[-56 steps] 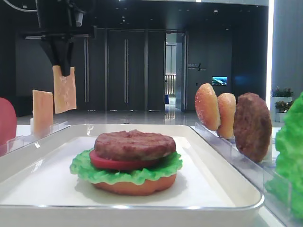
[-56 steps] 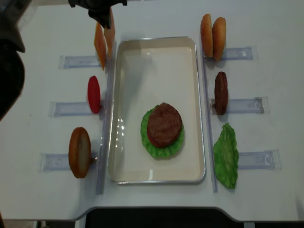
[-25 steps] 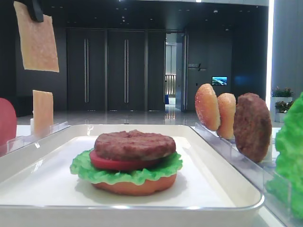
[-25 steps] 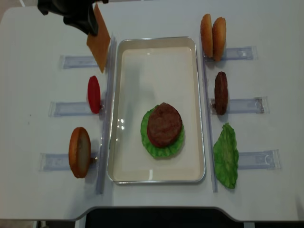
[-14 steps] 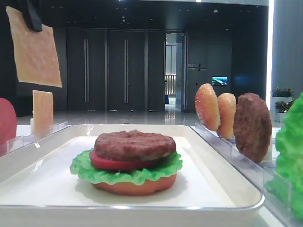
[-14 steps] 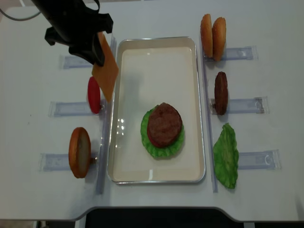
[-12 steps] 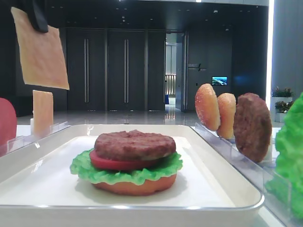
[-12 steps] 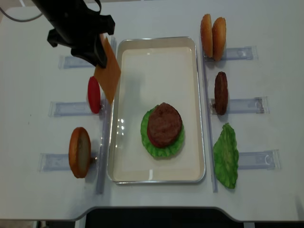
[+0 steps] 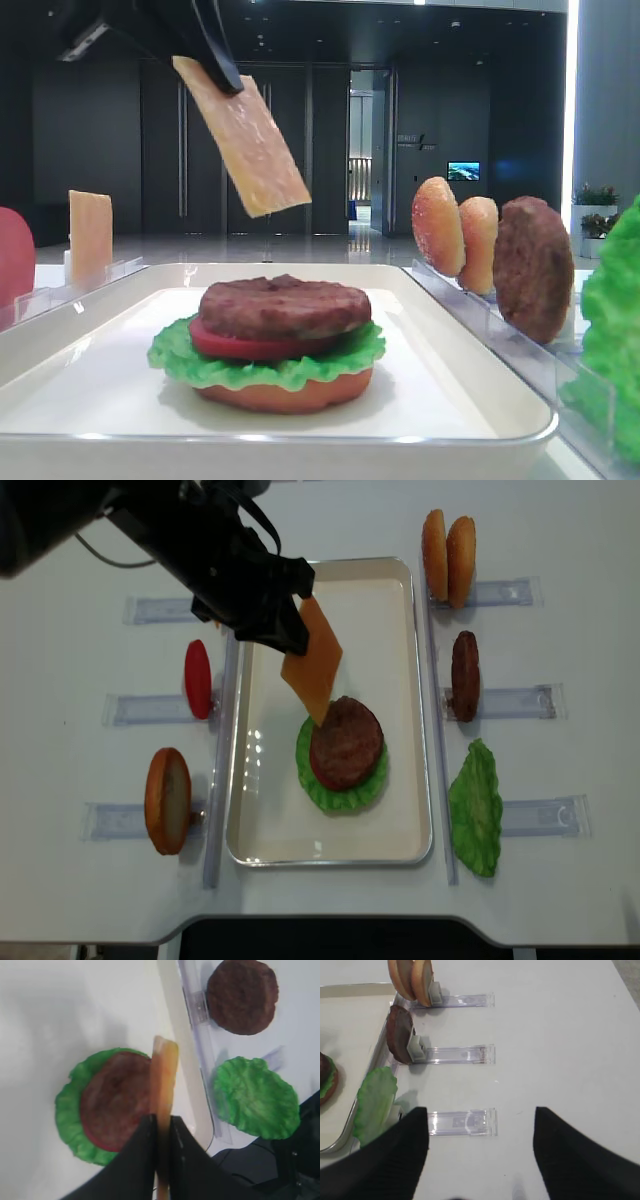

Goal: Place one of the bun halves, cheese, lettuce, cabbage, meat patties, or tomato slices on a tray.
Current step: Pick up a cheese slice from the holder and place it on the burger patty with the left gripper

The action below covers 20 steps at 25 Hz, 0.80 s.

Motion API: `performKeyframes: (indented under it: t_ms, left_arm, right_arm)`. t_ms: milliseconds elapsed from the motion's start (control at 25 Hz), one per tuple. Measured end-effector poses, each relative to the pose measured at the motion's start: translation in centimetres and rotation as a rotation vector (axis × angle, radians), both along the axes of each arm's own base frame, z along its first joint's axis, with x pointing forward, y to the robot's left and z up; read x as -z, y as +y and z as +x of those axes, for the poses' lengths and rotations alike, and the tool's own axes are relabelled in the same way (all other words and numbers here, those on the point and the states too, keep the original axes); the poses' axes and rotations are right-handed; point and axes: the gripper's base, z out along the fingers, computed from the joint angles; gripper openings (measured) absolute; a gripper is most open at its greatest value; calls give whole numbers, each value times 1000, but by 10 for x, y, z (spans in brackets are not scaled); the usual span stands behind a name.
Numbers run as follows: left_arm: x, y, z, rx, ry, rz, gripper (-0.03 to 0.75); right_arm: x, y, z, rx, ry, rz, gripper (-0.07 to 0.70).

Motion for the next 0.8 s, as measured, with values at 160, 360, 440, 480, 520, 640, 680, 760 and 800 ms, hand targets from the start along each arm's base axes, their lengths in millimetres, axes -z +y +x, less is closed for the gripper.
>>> performKeyframes:
  t_ms: [160, 360, 440, 480, 520, 640, 680, 760, 800]
  left_arm:
    - [18, -13, -11, 25, 1, -97, 32]
    - [34, -25, -27, 50, 26, -168, 32]
    - [41, -24, -31, 50, 39, -168, 32]
    - [44, -23, -32, 51, 45, -164, 32]
    - [47, -22, -34, 47, 53, -160, 32]
    - [57, -19, -38, 41, 58, -145, 32]
    - [59, -18, -39, 39, 54, -142, 32]
    - [61, -18, -38, 37, 32, -142, 32]
    - [61, -18, -37, 35, 18, -146, 32]
  right_arm:
    - [0, 0, 0, 0, 0, 0, 434]
    - [0, 0, 0, 0, 0, 0, 434]
    - [0, 0, 0, 0, 0, 0, 434]
    - [0, 0, 0, 0, 0, 0, 434]
    - [0, 0, 0, 0, 0, 0, 434]
    - [0, 0, 0, 0, 0, 0, 434]
    - [0, 0, 0, 0, 0, 0, 434]
    - [0, 0, 0, 0, 0, 0, 434]
    - [0, 0, 0, 0, 0, 0, 434]
